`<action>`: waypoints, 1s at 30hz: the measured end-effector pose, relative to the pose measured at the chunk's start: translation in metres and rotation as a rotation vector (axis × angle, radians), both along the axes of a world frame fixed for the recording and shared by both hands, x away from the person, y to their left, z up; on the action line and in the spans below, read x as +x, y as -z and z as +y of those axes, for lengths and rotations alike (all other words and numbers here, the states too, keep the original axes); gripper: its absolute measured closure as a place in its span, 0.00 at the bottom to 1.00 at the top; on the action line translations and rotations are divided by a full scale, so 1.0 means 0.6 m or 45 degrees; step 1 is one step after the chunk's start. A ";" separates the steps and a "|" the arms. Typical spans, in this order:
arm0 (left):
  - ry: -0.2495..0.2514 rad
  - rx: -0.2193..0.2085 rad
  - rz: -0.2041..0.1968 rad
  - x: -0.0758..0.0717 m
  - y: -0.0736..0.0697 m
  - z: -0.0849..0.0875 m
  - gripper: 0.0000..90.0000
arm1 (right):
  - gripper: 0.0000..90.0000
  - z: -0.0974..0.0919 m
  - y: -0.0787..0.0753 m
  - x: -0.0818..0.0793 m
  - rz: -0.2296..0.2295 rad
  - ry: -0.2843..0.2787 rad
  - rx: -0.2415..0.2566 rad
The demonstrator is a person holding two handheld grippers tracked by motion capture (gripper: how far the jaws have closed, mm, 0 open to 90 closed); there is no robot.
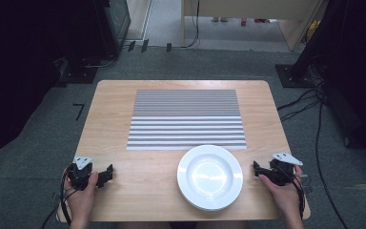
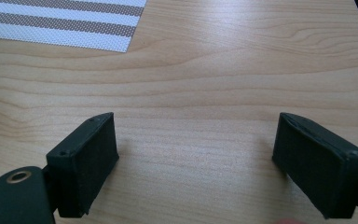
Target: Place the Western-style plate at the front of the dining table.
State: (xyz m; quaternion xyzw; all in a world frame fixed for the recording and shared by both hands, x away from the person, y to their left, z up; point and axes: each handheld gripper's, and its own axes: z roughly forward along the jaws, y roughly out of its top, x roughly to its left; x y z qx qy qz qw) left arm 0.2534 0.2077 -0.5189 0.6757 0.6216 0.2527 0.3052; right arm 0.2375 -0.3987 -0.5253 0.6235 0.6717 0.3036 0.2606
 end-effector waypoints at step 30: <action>0.112 -0.175 -0.052 -0.008 -0.029 -0.095 0.03 | 0.24 0.011 -0.038 -0.017 -0.102 0.047 0.096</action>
